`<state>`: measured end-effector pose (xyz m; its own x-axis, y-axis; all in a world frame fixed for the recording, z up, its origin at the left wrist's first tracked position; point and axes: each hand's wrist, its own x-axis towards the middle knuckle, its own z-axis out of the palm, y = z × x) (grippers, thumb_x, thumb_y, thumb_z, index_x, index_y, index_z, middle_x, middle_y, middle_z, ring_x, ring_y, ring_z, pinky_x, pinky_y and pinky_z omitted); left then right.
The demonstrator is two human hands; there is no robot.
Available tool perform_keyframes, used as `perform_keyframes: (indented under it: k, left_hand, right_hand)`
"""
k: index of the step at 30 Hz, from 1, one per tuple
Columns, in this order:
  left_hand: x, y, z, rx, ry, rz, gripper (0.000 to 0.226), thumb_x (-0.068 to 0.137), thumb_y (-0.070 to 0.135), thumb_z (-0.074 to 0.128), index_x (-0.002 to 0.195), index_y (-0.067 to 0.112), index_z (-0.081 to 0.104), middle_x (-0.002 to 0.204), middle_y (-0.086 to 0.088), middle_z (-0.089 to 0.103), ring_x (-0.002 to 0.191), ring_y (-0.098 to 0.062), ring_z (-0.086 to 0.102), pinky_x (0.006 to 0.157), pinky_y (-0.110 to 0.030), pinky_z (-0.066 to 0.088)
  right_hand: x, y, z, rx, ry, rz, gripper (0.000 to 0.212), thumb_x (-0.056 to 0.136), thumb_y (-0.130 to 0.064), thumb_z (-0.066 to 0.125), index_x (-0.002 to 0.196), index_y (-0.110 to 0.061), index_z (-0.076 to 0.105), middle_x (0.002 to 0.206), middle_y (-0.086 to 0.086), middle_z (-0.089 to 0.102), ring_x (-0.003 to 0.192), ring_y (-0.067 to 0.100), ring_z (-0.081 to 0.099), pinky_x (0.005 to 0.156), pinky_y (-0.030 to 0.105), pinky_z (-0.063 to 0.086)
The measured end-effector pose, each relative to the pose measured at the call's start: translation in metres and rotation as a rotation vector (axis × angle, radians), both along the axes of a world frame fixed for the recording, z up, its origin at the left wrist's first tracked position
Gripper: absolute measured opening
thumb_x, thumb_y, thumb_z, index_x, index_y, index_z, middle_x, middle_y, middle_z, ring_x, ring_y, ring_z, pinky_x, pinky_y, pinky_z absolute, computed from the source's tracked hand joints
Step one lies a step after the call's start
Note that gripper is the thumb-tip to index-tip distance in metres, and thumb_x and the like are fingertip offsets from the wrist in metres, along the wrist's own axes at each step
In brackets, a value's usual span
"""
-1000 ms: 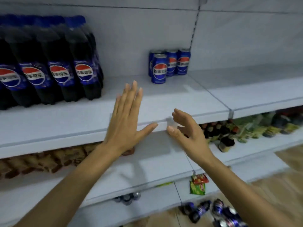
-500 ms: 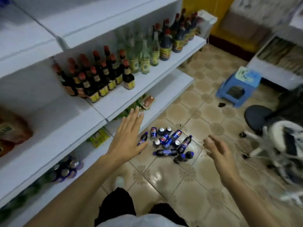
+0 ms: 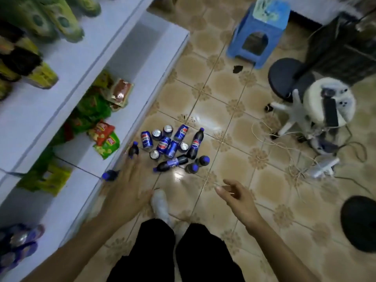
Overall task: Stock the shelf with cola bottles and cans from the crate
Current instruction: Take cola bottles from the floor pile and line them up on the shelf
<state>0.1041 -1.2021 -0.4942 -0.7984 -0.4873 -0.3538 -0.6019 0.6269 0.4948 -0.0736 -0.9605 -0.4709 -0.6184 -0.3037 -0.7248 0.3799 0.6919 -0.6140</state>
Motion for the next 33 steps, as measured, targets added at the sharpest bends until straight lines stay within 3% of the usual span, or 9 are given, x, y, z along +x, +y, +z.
perform_keyframes:
  k: [3,7,11,15,20,23,28,30,33]
  left_hand:
    - [-0.016,0.015,-0.077,0.119,-0.104,-0.087,0.095,0.075,0.060,0.042,0.151,0.013,0.010,0.158,-0.009,0.014,0.144,-0.025,0.020,0.112,-0.034,0.022]
    - [-0.042,0.038,-0.182,0.283,-0.232,-0.175,0.101,0.070,0.066,0.038,0.150,0.009,0.015,0.156,-0.009,0.020,0.143,-0.025,0.023,0.113,-0.031,0.018]
    - [-0.087,0.052,-0.299,0.349,-0.297,-0.205,0.106,0.063,0.067,0.038,0.152,0.013,0.015,0.155,-0.006,0.024,0.139,-0.024,0.030,0.110,-0.036,0.031]
    - [-0.144,0.065,-0.403,0.330,-0.212,-0.107,0.109,0.069,0.033,0.081,0.152,0.015,0.012,0.155,-0.009,0.025,0.140,-0.025,0.027,0.111,-0.038,0.029]
    - [-0.169,0.078,-0.490,0.416,0.081,-0.171,0.067,0.081,0.063,0.054,0.131,0.019,0.049,0.128,-0.008,0.059,0.120,-0.009,0.048,0.106,-0.041,0.039]
    - [-0.172,0.070,-0.511,0.403,0.125,-0.240,0.064,0.069,0.047,0.062,0.127,0.025,0.046,0.122,-0.002,0.061,0.114,-0.011,0.053,0.100,-0.032,0.042]
    - [-0.178,0.061,-0.485,0.498,0.124,-0.091,0.059,0.064,0.053,0.070,0.117,0.036,0.050,0.103,0.019,0.062,0.099,0.005,0.057,0.087,-0.016,0.046]
    - [-0.173,0.051,-0.459,0.559,0.103,0.035,0.071,0.063,0.051,0.081,0.124,0.029,0.051,0.103,0.027,0.058,0.098,0.007,0.057,0.084,-0.005,0.043]
    - [-0.164,0.030,-0.406,0.761,0.018,0.211,0.063,0.063,0.028,0.087,0.117,0.023,0.056,0.103,0.016,0.065,0.095,0.003,0.064,0.076,-0.011,0.049]
  right_hand:
    - [-0.017,-0.002,-0.078,0.107,-0.029,0.014,0.049,0.080,-0.037,0.075,0.121,-0.016,0.057,0.108,0.006,0.064,0.093,0.014,0.064,0.067,0.018,0.046]
    - [-0.035,-0.003,-0.184,0.269,-0.050,0.114,0.051,0.078,-0.047,0.074,0.114,-0.015,0.059,0.090,-0.004,0.065,0.080,0.010,0.061,0.069,0.026,0.044]
    - [-0.057,-0.001,-0.305,0.398,-0.103,0.413,0.060,0.078,-0.045,0.073,0.126,-0.017,0.049,0.108,0.003,0.063,0.094,0.020,0.061,0.074,0.029,0.045]
    - [-0.074,0.001,-0.417,0.418,-0.114,0.621,0.072,0.080,-0.036,0.074,0.139,-0.014,0.039,0.127,0.009,0.057,0.112,0.024,0.057,0.087,0.030,0.045]
    - [-0.061,0.002,-0.505,0.292,-0.064,0.501,0.082,0.080,-0.037,0.075,0.145,-0.016,0.029,0.126,0.011,0.057,0.108,0.027,0.060,0.085,0.033,0.045]
    - [-0.055,-0.002,-0.532,0.272,-0.071,0.461,0.081,0.080,-0.033,0.074,0.145,-0.014,0.028,0.128,0.011,0.055,0.110,0.027,0.059,0.086,0.033,0.046]
    - [-0.050,-0.005,-0.513,0.291,-0.111,0.493,0.067,0.080,-0.038,0.074,0.135,-0.017,0.043,0.122,0.007,0.059,0.107,0.022,0.060,0.087,0.032,0.048]
    - [-0.045,-0.001,-0.485,0.264,-0.078,0.441,0.074,0.075,-0.041,0.077,0.137,-0.019,0.042,0.127,0.005,0.056,0.111,0.019,0.056,0.088,0.030,0.047]
    - [-0.042,-0.006,-0.428,0.136,-0.001,0.304,0.098,0.067,-0.045,0.083,0.146,-0.021,0.030,0.139,-0.007,0.042,0.126,0.012,0.042,0.100,0.029,0.039]
